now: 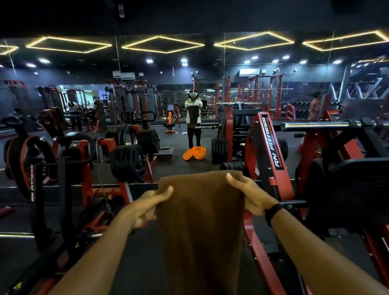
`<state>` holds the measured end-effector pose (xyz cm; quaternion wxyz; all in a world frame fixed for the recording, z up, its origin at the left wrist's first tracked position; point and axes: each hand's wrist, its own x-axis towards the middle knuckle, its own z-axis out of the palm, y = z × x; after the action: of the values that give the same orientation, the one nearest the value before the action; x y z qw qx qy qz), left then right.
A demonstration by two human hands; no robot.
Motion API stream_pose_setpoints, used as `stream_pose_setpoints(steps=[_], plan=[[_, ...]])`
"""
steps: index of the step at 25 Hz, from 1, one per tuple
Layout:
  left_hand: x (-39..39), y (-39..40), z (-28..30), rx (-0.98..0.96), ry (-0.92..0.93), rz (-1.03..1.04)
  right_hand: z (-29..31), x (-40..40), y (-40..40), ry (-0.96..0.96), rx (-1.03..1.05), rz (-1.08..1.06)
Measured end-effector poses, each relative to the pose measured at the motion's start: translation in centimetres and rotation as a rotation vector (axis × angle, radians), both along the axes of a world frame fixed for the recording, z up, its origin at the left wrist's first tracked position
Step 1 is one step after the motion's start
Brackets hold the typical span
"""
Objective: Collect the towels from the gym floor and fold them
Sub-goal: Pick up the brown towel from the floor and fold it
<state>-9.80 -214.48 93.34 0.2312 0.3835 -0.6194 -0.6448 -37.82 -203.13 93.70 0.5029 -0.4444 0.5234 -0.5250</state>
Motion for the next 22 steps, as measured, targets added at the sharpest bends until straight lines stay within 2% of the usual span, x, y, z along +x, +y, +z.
stream_pose_setpoints(steps=[2, 3, 5, 6, 8, 9, 11, 12, 14, 17, 20, 22], plan=[[-0.3, 0.2, 0.0, -0.05, -0.084, -0.037, 0.3, 0.1, 0.3, 0.188, 0.088, 0.112], [-0.5, 0.2, -0.2, -0.044, -0.031, -0.009, 0.3, 0.0, 0.2, 0.242, 0.087, 0.113], [-0.8, 0.3, 0.1, -0.001, 0.107, 0.069, 0.4, -0.4, -0.3, 0.108, 0.017, -0.015], [-1.0, 0.2, 0.0, -0.022, 0.088, 0.054, 0.7, -0.5, -0.3, 0.049, 0.02, -0.011], [-1.6, 0.3, -0.3, -0.076, 0.045, 0.05, 0.9, -0.1, -0.2, 0.16, 0.092, 0.077], [-1.8, 0.3, -0.5, -0.072, 0.108, 0.115, 0.9, 0.1, -0.2, 0.212, 0.102, 0.074], [-2.1, 0.0, -0.3, -0.008, 0.207, 0.211, 0.8, 0.1, -0.4, 0.048, 0.016, -0.01], [-2.1, -0.1, -0.3, -0.017, 0.174, 0.204, 0.9, 0.1, -0.3, -0.015, -0.007, -0.005], [-2.1, -0.3, 0.0, -0.076, 0.139, 0.236, 1.1, 0.6, -0.4, 0.075, 0.014, -0.001], [-2.2, -0.6, 0.6, -0.025, 0.34, 0.338, 0.6, 0.5, -0.8, 0.012, -0.033, -0.04], [-2.1, 0.0, 0.5, -0.031, 0.345, 0.285, 0.8, 1.6, -0.4, 0.192, 0.008, 0.029], [-1.8, 0.0, 0.2, -0.134, 0.199, 0.223, 1.0, 1.7, -0.7, 0.133, -0.095, -0.11]])
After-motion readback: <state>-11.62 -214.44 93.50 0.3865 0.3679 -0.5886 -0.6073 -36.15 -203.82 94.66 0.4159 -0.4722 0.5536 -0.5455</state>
